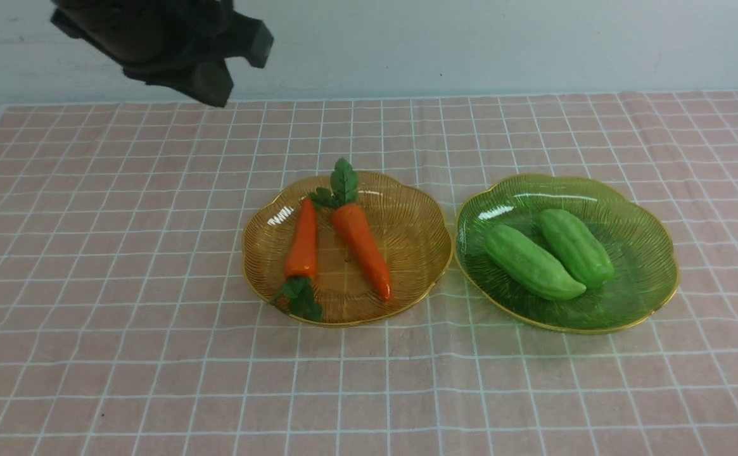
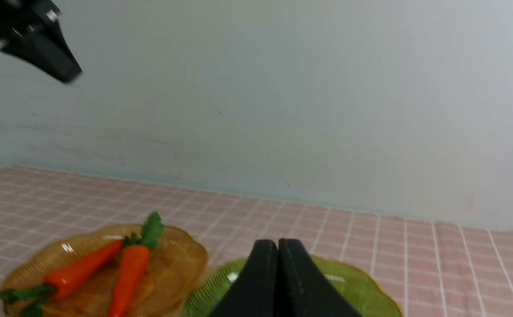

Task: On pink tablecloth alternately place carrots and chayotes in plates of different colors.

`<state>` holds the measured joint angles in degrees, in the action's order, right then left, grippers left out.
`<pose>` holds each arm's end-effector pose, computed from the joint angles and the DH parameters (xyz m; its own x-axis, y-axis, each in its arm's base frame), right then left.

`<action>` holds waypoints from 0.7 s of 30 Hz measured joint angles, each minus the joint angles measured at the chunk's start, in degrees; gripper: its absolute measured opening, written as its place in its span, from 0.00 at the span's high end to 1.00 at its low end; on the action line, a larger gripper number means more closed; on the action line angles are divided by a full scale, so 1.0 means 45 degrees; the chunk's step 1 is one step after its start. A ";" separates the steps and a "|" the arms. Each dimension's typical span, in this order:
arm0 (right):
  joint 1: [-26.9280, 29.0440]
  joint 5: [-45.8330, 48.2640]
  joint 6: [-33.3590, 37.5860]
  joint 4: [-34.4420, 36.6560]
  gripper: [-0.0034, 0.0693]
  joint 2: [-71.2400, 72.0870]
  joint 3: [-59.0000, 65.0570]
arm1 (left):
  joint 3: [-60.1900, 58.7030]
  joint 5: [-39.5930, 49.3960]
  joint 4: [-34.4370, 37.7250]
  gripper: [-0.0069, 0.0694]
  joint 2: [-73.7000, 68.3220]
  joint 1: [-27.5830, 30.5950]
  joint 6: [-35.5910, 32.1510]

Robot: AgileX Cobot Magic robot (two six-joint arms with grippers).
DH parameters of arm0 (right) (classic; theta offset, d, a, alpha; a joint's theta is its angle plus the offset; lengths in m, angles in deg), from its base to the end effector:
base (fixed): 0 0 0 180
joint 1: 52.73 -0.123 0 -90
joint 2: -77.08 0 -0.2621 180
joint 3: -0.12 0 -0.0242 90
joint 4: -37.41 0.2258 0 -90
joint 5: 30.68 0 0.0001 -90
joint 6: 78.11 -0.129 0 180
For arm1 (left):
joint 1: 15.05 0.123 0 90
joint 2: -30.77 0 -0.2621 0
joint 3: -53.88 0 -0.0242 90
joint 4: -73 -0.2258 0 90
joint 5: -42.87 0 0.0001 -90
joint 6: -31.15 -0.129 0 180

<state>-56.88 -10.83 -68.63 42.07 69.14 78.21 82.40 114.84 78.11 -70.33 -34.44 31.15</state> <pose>0.0875 0.0099 0.1637 -0.2620 -0.1080 -0.9590 -0.1226 0.9894 -0.0780 0.3107 -0.1209 0.3662 -0.7779 0.2446 -0.5788 0.3558 0.9307 -0.0850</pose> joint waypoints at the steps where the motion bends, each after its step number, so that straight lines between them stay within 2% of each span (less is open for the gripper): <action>1: 0.0000 0.0000 0.0000 -0.0026 0.98 0.0000 0.0000 | -0.0182 0.0000 -0.0065 0.91 0.0195 0.0000 0.0000; 12: 0.0010 0.0472 0.0000 -0.0095 0.98 0.0000 0.0000 | -0.4543 0.0000 -0.0347 0.91 0.5573 0.0000 0.0000; 21: 0.0067 0.0472 0.0116 -0.0095 0.98 0.0000 0.0000 | -1.0273 -0.0112 -0.0268 0.91 1.1602 0.0000 0.0075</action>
<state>-56.58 -8.70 -68.11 41.65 69.14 78.21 36.17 114.33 76.91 -18.12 -34.44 31.49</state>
